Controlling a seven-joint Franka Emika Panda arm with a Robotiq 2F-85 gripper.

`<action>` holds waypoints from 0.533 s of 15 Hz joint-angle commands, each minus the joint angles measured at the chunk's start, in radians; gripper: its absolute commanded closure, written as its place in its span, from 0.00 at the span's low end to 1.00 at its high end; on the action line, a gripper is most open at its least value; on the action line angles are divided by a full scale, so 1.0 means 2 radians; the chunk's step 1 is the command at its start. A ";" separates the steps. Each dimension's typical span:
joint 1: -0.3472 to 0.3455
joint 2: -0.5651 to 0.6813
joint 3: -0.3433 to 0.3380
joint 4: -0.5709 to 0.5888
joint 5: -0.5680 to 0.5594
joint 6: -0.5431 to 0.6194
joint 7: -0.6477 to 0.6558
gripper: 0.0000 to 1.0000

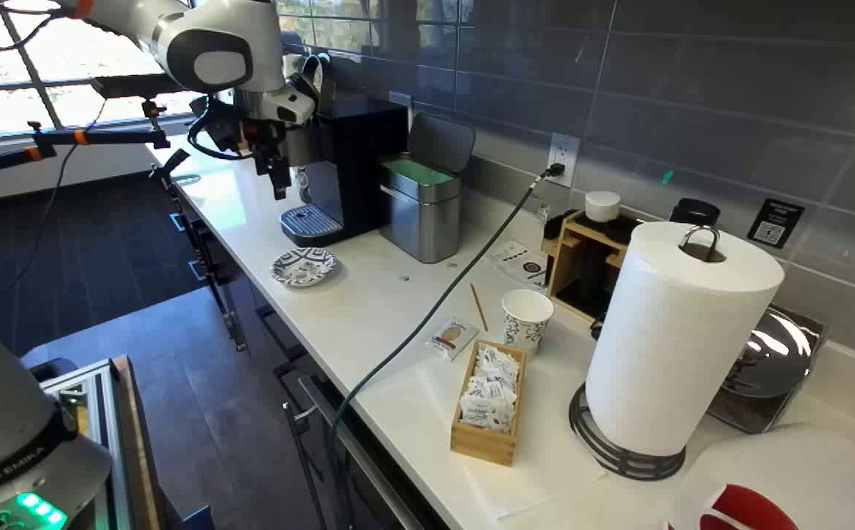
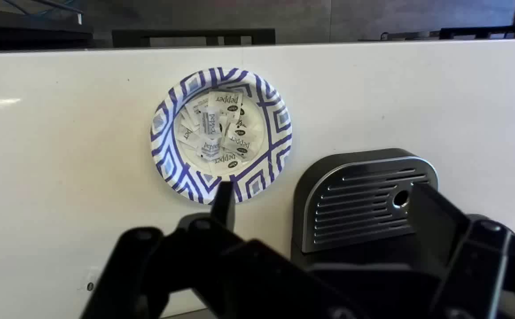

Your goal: Pick up the white sachet from the counter and put it in the wooden box.

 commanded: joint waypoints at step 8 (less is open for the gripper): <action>-0.015 0.059 0.008 0.043 -0.041 0.013 0.011 0.00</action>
